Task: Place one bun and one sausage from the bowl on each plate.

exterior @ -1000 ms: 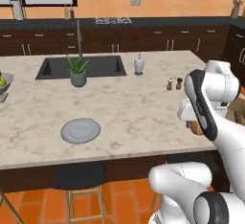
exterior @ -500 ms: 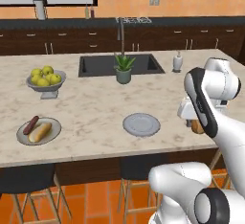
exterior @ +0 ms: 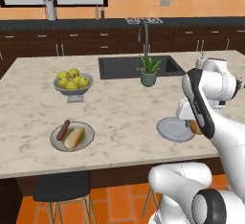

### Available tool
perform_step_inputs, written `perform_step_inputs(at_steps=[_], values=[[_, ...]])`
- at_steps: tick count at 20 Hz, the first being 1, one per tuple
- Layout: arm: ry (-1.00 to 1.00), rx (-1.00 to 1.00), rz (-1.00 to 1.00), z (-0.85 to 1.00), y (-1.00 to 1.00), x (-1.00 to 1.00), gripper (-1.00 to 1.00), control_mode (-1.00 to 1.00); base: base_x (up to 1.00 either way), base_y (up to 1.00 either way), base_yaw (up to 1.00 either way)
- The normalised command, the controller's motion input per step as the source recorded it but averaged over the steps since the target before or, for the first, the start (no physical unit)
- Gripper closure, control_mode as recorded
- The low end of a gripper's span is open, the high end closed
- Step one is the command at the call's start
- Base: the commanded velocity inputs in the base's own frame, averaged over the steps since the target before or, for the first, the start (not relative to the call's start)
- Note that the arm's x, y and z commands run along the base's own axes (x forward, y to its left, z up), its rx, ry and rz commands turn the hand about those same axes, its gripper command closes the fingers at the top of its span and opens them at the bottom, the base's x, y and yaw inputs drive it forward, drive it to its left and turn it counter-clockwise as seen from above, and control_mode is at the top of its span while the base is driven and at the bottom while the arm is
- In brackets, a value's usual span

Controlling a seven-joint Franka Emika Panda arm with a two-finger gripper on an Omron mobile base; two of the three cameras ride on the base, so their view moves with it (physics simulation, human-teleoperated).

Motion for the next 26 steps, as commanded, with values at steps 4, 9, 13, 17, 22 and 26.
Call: perform_step_inputs(at_steps=[4,9,13,17,22,26], values=[[0.05,-0.02,0.00,-0.57,0.00,0.86,1.00,-1.00,0.00,0.00,0.00],[0.00,-0.05,0.00,-0.67,0.00,0.86,1.00,-1.00,0.00,0.00,0.00],[0.07,-0.02,0.00,-0.46,0.00,0.66,1.00,-1.00,0.00,0.00,0.00],[0.04,0.00,0.00,-0.38,-0.07,0.31,1.00,-1.00,0.00,0.00,0.00],[0.00,0.00,0.00,-0.46,-0.08,0.24,1.00,-1.00,0.00,0.00,0.00],[0.03,0.00,0.00,-0.56,0.00,0.39,1.00,-1.00,0.00,0.00,0.00]])
